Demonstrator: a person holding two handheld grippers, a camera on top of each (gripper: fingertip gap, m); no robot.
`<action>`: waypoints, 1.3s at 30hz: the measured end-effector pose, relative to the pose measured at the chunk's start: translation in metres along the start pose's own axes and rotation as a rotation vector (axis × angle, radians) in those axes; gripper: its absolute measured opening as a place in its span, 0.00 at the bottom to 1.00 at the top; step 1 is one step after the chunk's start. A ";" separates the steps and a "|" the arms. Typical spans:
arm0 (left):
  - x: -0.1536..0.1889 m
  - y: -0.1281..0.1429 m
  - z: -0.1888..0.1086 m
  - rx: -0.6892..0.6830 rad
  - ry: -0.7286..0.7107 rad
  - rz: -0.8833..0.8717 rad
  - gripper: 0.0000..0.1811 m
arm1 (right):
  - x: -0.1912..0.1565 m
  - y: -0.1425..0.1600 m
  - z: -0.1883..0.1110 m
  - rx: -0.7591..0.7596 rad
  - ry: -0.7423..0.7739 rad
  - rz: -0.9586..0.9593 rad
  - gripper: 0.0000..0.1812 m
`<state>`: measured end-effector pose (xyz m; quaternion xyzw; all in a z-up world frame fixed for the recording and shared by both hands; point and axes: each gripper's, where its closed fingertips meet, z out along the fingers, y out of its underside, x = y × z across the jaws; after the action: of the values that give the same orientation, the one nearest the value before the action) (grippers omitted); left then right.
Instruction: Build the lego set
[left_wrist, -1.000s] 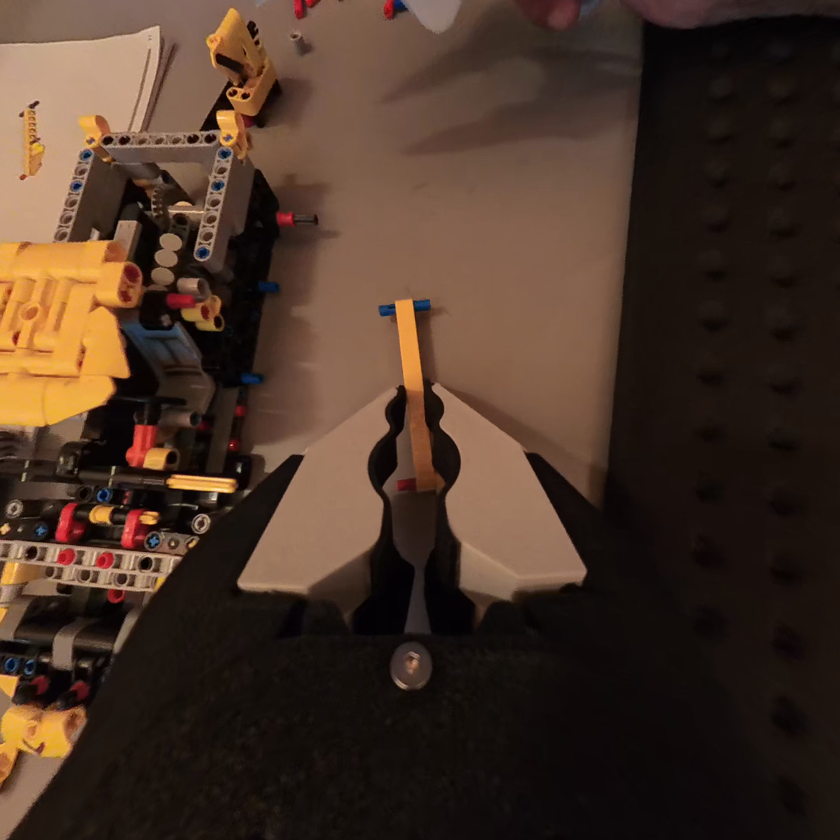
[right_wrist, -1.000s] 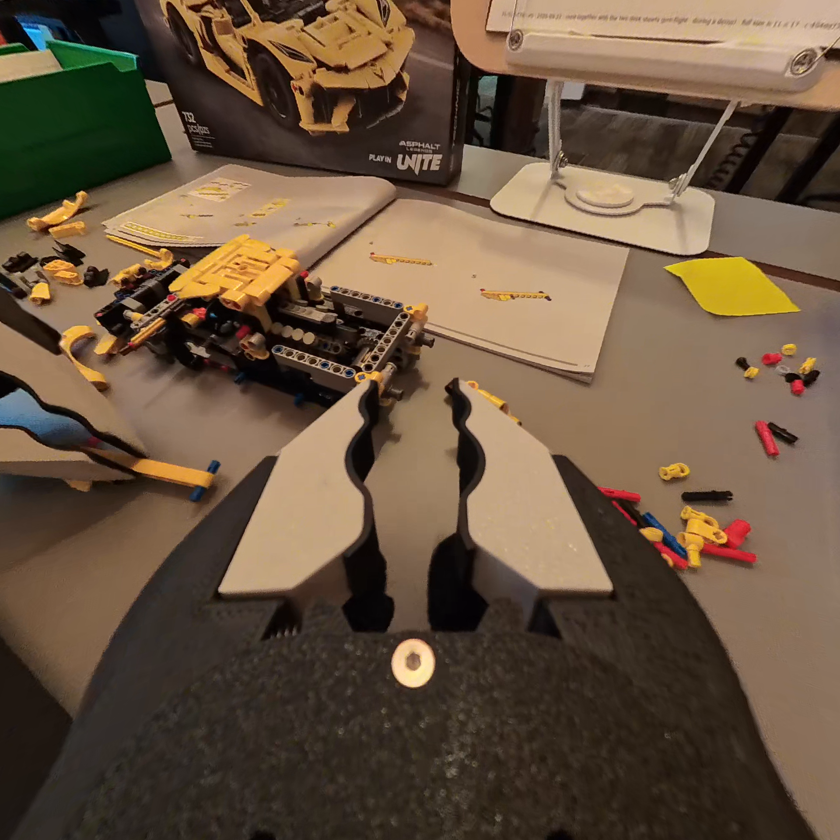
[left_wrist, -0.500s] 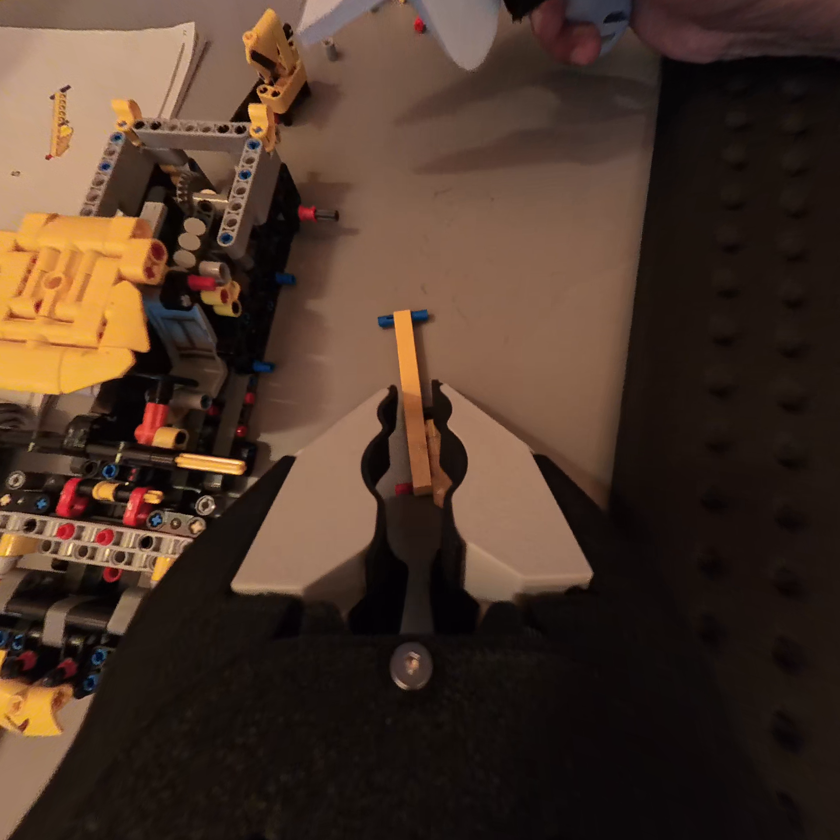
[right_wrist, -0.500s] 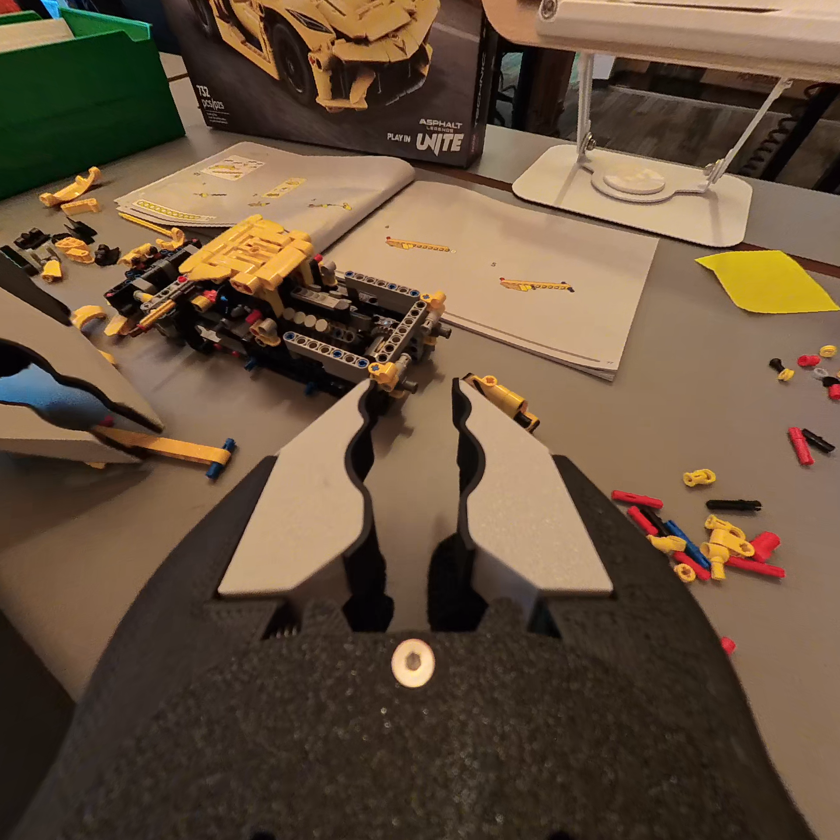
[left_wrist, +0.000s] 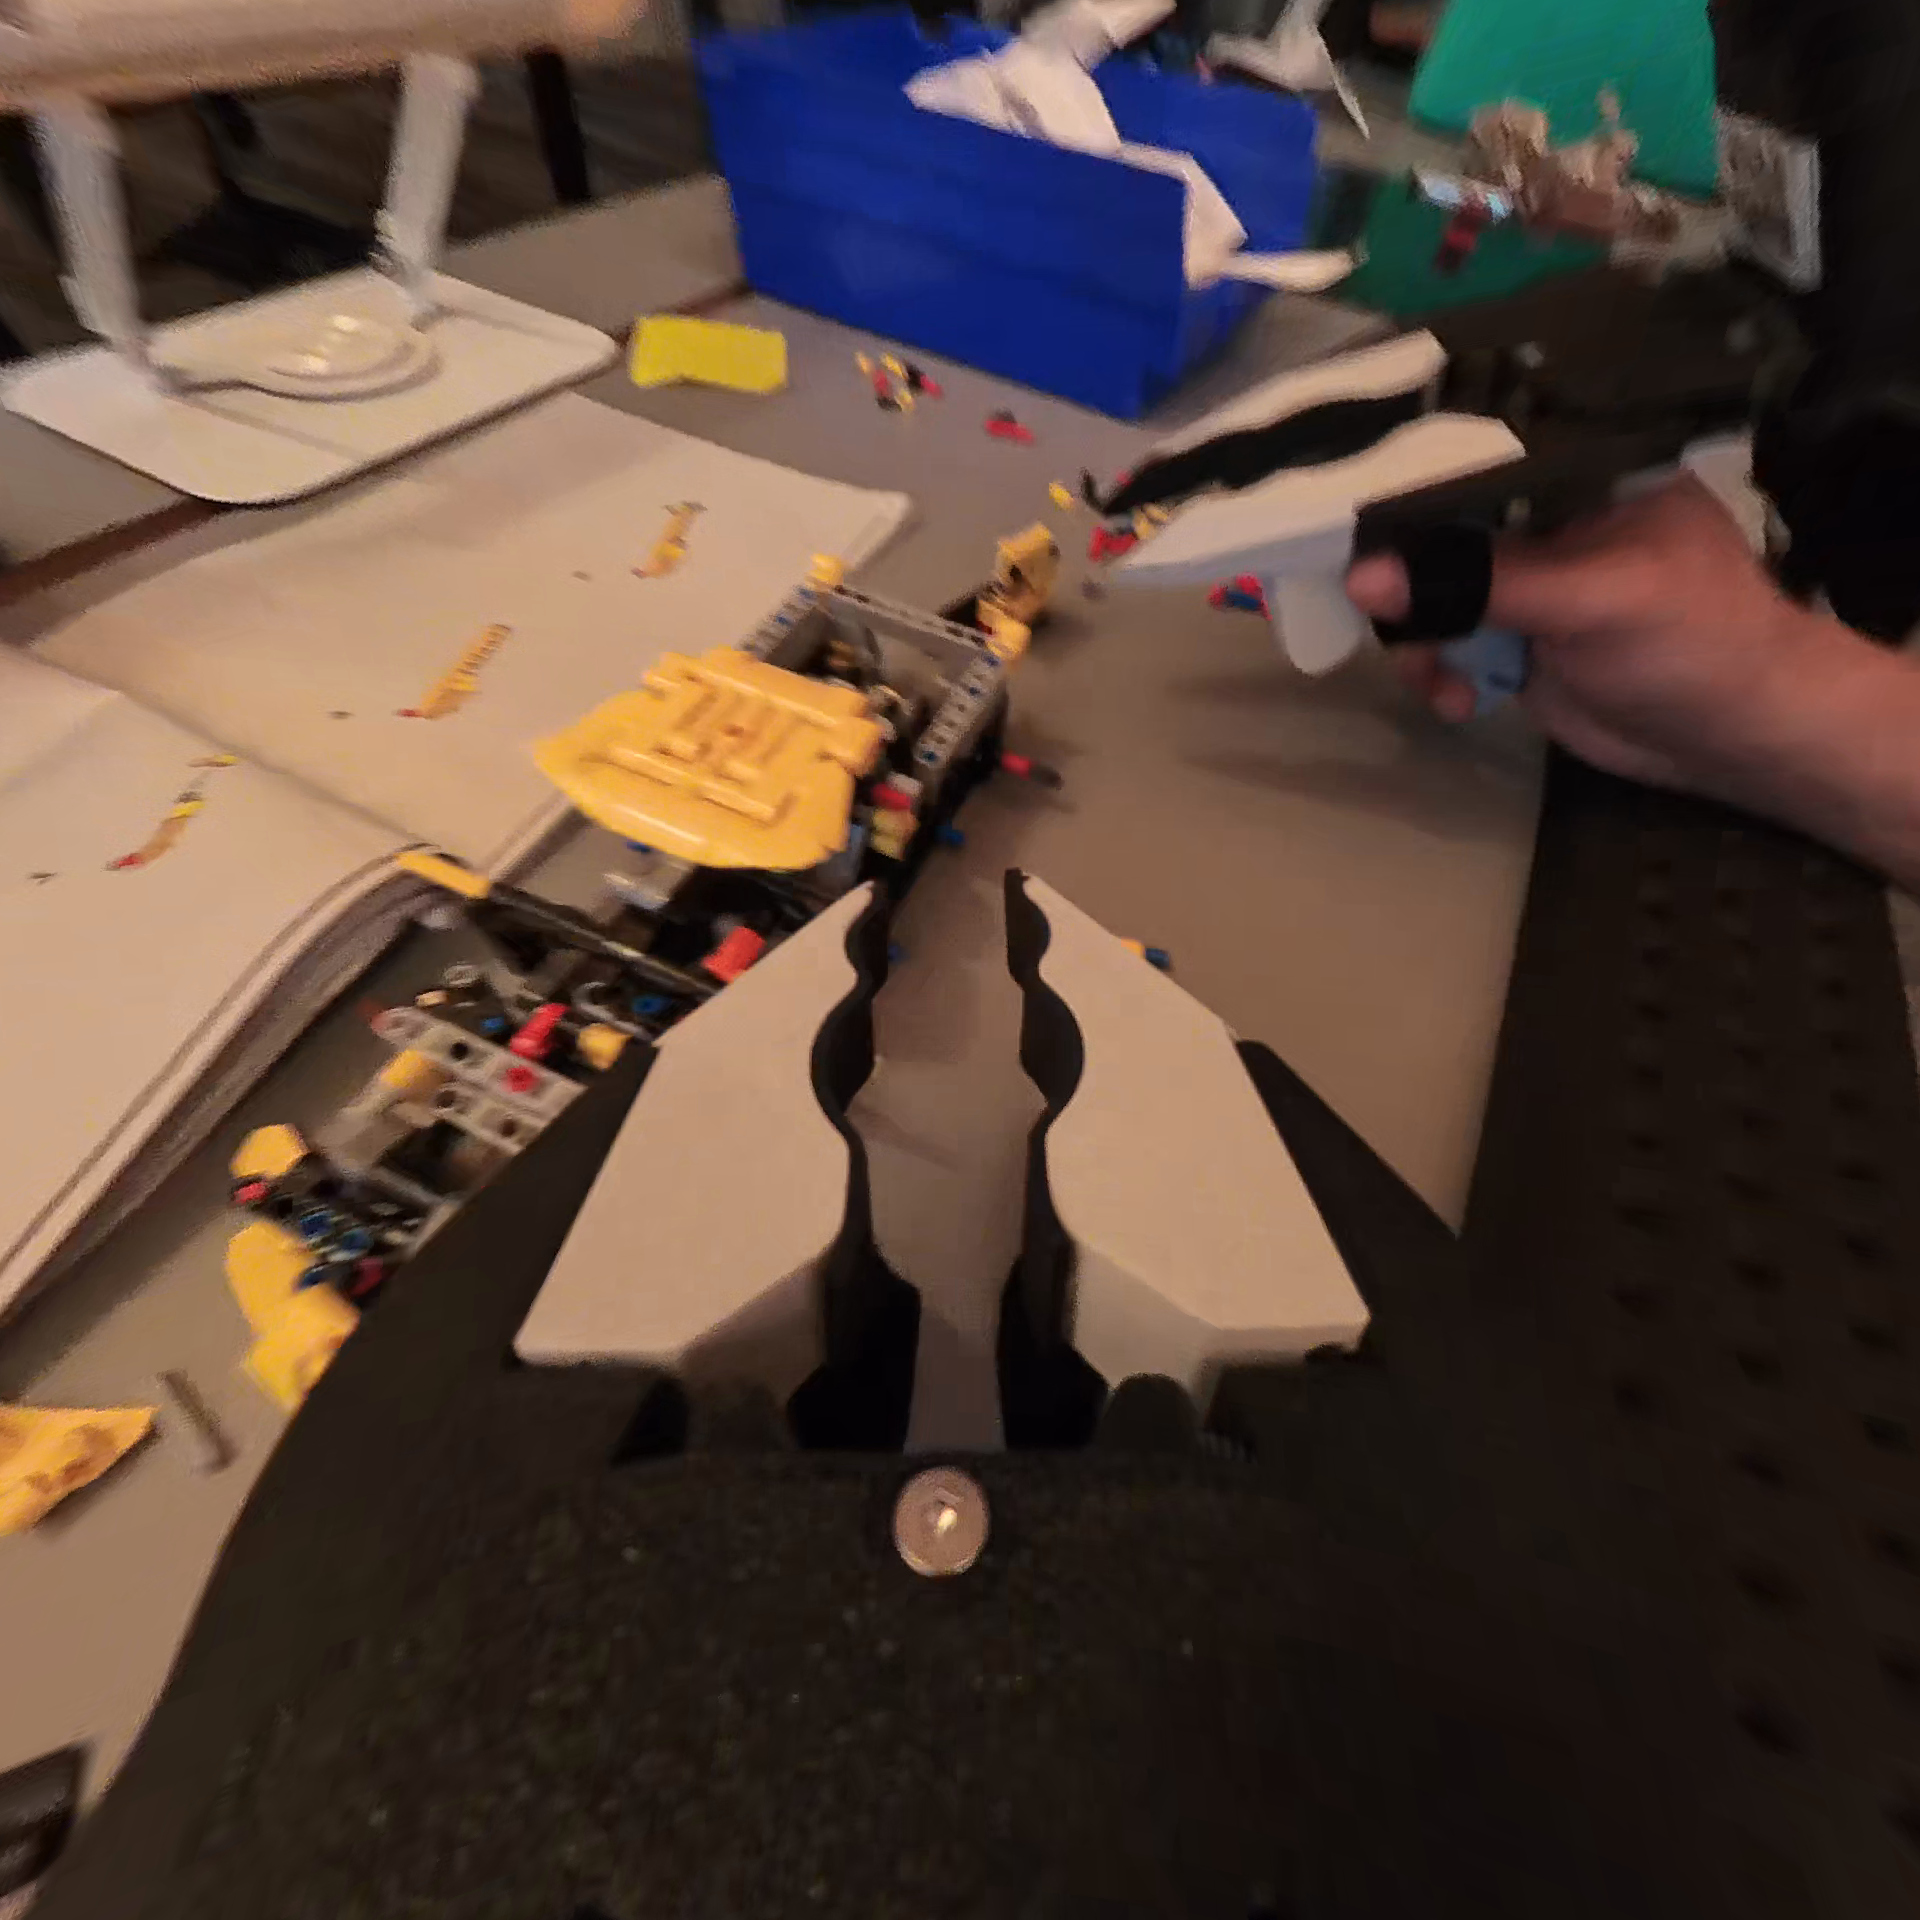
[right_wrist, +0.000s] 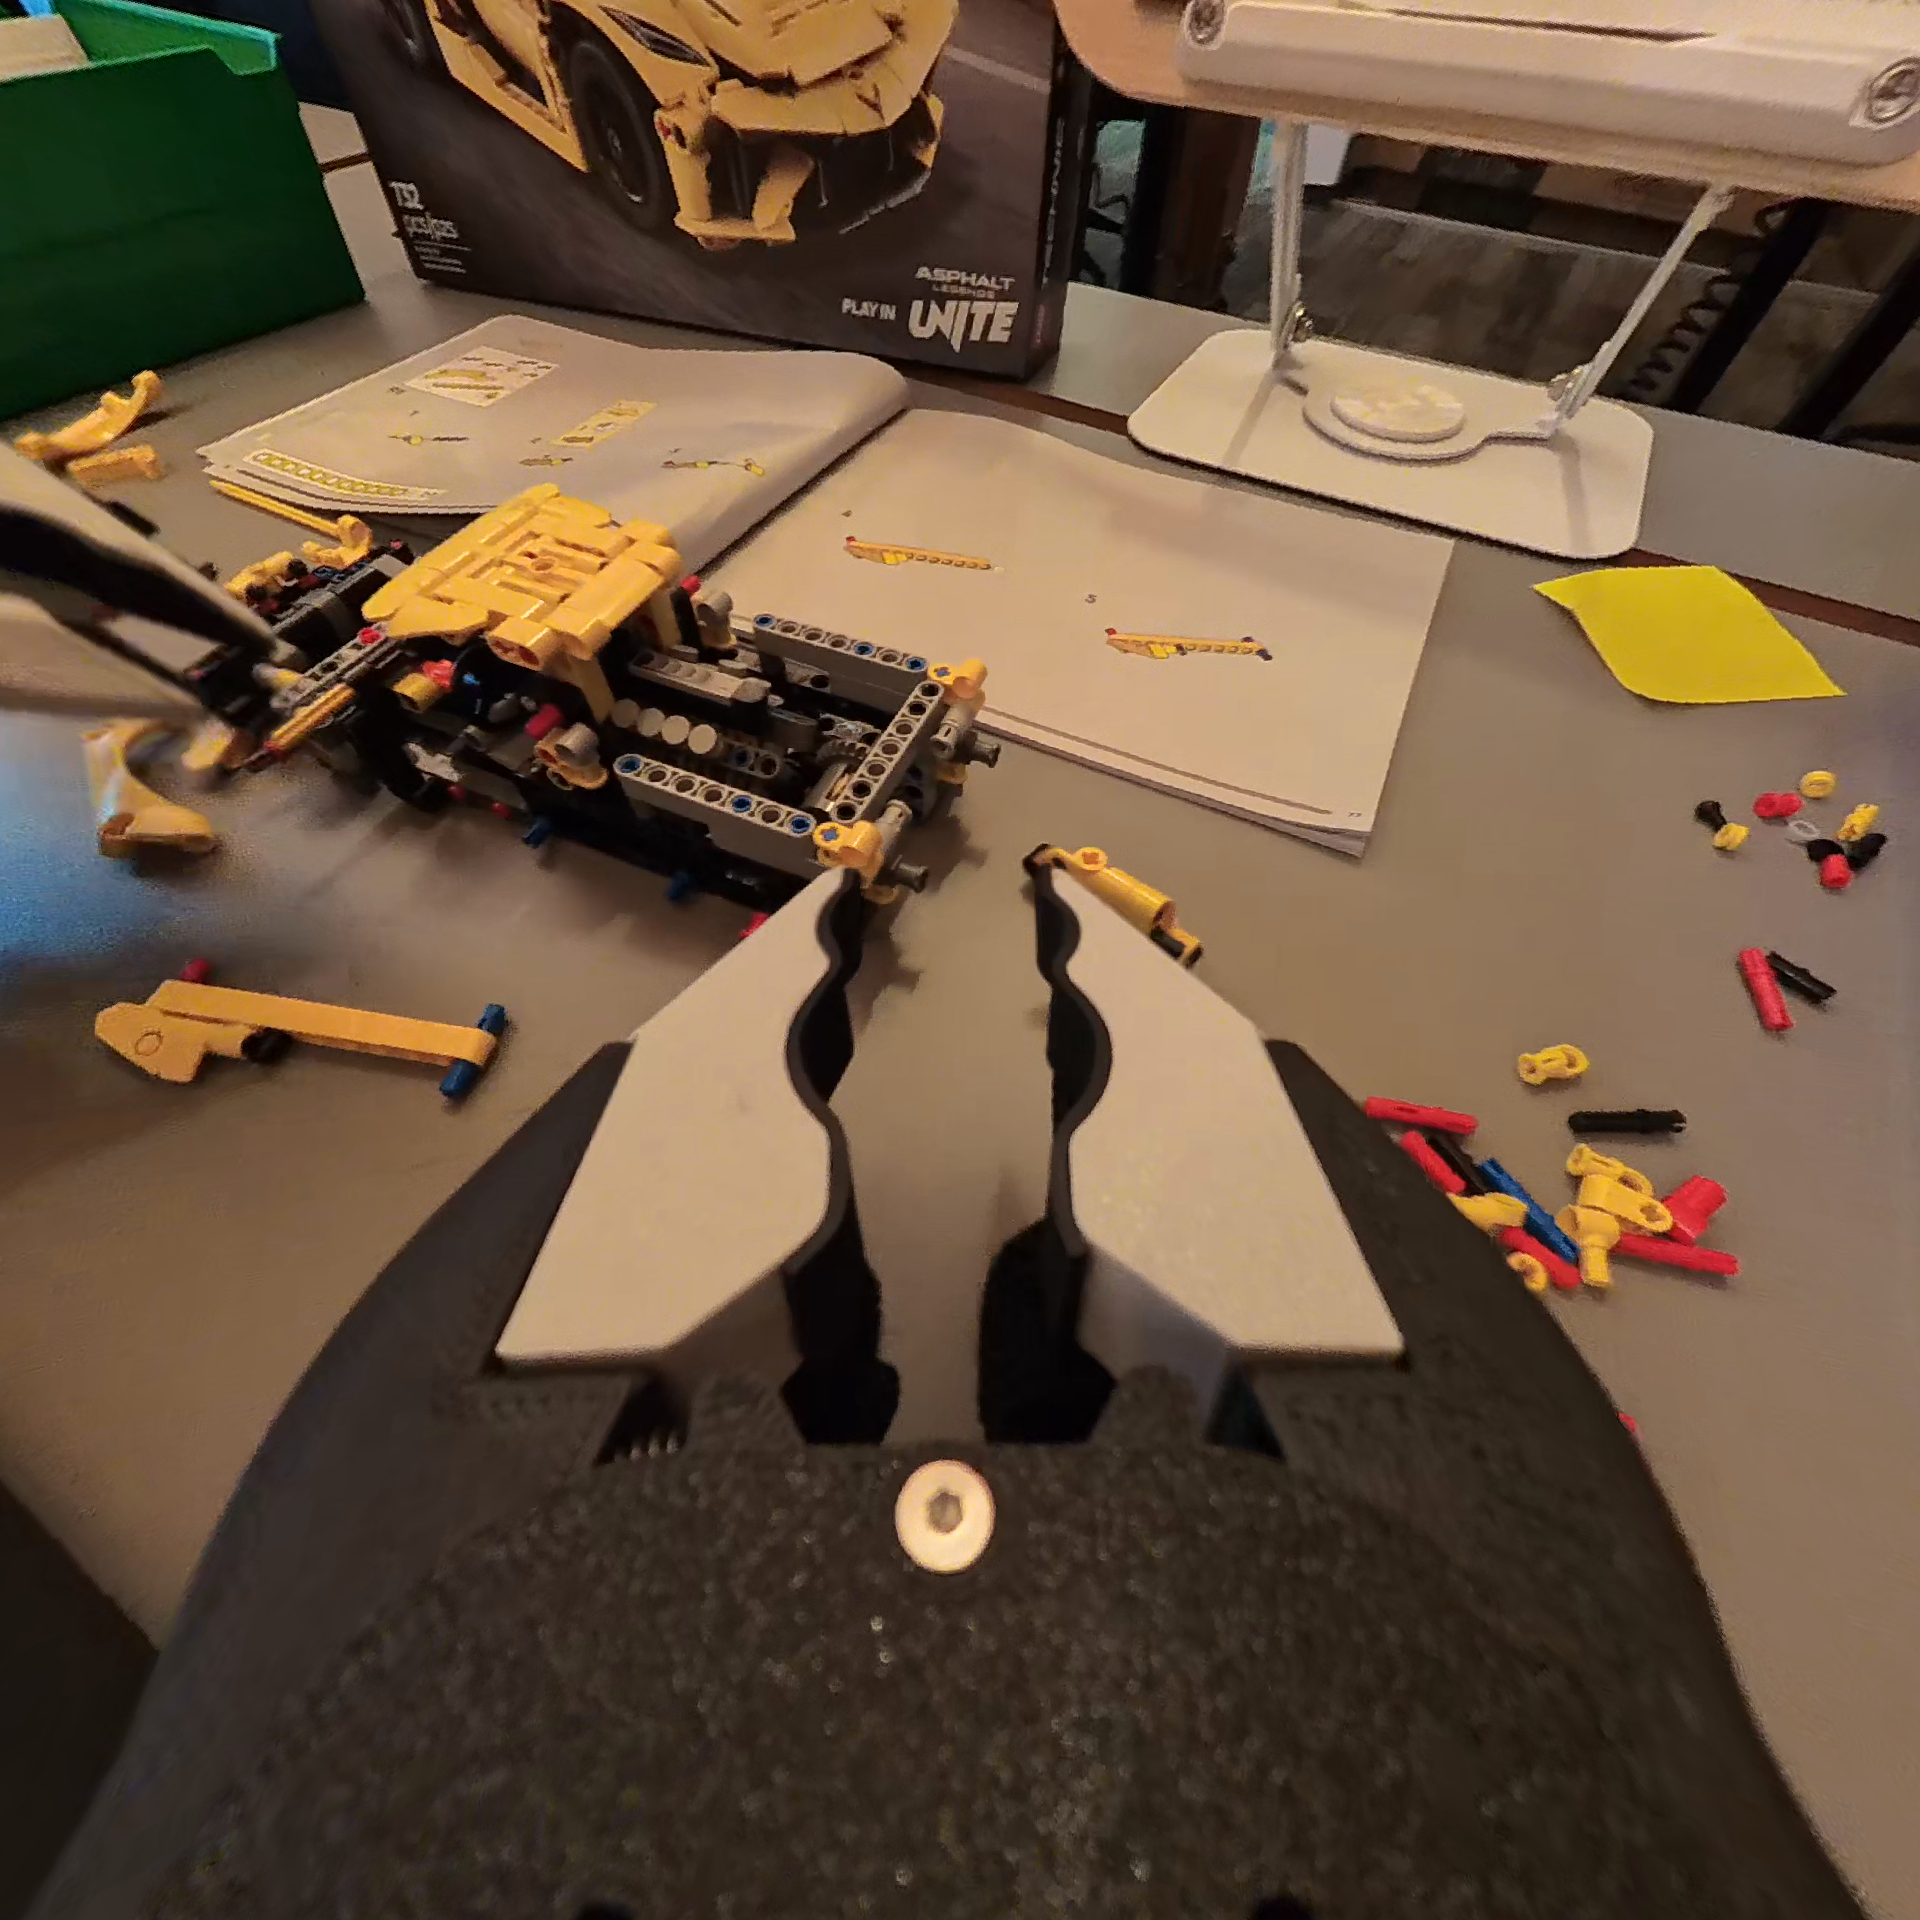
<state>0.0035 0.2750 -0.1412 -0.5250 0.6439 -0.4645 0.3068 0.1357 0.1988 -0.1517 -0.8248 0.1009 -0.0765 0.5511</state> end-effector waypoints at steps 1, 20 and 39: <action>-0.008 -0.006 -0.005 0.037 -0.029 -0.014 0.12 | 0.003 -0.001 -0.001 0.008 0.016 0.001 0.18; -0.026 -0.110 0.137 -0.204 0.216 0.395 0.15 | 0.009 -0.005 -0.006 0.050 0.002 0.069 0.19; -0.041 -0.053 0.268 -0.513 0.300 0.508 0.29 | 0.000 -0.010 -0.006 0.087 -0.132 0.174 0.18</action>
<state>0.2715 0.2390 -0.1983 -0.3347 0.8863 -0.2690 0.1734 0.1354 0.1966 -0.1404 -0.7916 0.1322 0.0219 0.5962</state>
